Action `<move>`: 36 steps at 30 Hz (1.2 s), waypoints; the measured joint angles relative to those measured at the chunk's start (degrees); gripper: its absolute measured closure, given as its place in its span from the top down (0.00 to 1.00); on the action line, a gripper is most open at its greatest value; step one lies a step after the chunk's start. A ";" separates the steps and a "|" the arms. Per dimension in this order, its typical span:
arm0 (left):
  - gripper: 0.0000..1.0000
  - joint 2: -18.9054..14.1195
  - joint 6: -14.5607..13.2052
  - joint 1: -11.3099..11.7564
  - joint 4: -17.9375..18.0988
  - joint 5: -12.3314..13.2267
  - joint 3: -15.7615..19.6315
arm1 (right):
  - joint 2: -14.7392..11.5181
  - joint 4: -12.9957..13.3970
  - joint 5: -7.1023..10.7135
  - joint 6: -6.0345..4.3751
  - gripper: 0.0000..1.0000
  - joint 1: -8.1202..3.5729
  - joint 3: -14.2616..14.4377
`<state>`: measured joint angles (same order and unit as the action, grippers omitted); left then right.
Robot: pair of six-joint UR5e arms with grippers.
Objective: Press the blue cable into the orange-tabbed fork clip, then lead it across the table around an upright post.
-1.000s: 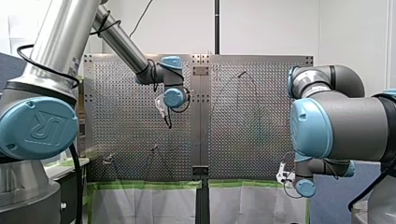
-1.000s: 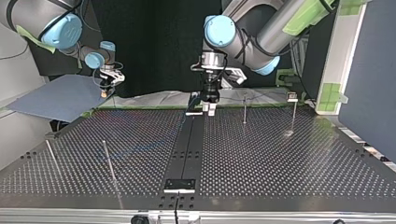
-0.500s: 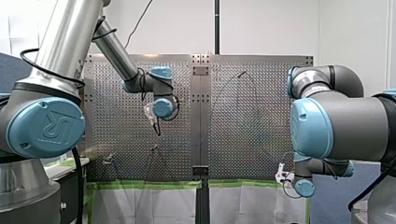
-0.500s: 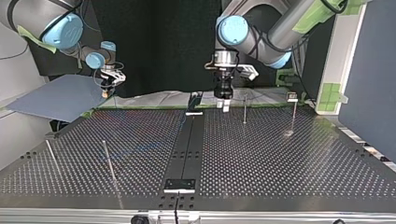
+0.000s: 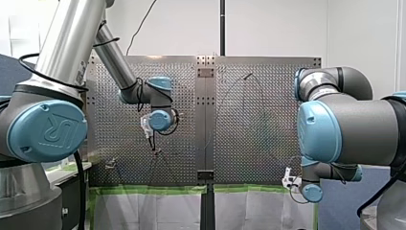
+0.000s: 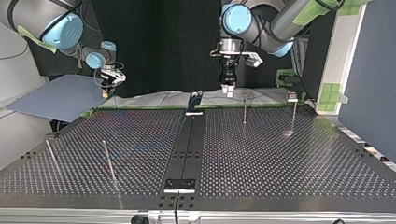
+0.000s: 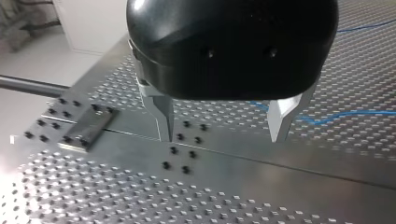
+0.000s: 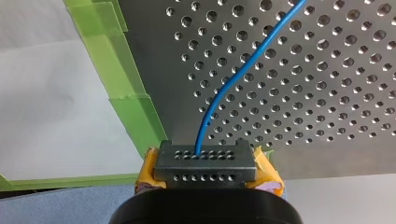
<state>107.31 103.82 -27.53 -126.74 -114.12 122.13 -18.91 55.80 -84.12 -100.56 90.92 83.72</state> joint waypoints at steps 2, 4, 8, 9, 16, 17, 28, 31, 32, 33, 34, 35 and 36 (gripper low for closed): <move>0.99 0.08 -0.01 0.00 -0.01 0.00 1.23 | 0.00 0.01 0.00 0.00 0.00 0.01 0.00; 0.99 0.10 -0.05 0.06 -0.01 0.00 2.19 | -0.01 0.00 0.00 0.01 0.00 0.01 0.00; 0.99 0.10 -0.41 0.16 -0.06 0.06 4.53 | 0.00 -0.14 0.00 0.17 0.00 -0.03 0.00; 0.99 0.10 -0.55 0.16 -0.07 0.10 4.99 | 0.01 -0.17 0.00 0.20 0.00 -0.03 0.01; 0.99 0.11 -0.96 0.17 -0.17 0.64 7.15 | 0.04 -0.32 0.00 0.33 0.00 -0.15 0.07; 0.99 0.11 -0.97 0.17 -0.18 0.66 7.23 | 0.04 -0.32 0.00 0.34 0.00 -0.15 0.07; 0.99 0.12 -0.99 0.17 -0.18 0.70 7.32 | 0.05 -0.33 0.00 0.35 0.00 -0.16 0.08; 0.99 0.12 -0.99 0.17 -0.18 0.70 7.32 | 0.04 -0.33 0.00 0.35 0.00 -0.16 0.09; 0.99 0.12 -0.99 0.18 -0.18 0.70 7.32 | 0.05 -0.33 0.00 0.35 0.00 -0.16 0.08; 0.99 0.12 -0.99 0.17 -0.18 0.70 7.32 | 0.04 -0.33 0.00 0.35 0.00 -0.16 0.09; 0.99 0.12 -0.99 0.17 -0.18 0.70 7.32 | 0.05 -0.33 0.00 0.35 0.00 -0.16 0.08; 0.99 0.12 -0.99 0.17 -0.18 0.70 7.32 | 0.04 -0.33 0.00 0.35 0.00 -0.17 0.08; 0.99 0.12 -0.99 0.17 -0.18 0.70 7.32 | 0.05 -0.33 0.00 0.35 0.00 -0.16 0.09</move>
<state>107.43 102.83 -27.36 -126.93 -113.42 129.46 -18.87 55.47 -84.12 -100.21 90.75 83.81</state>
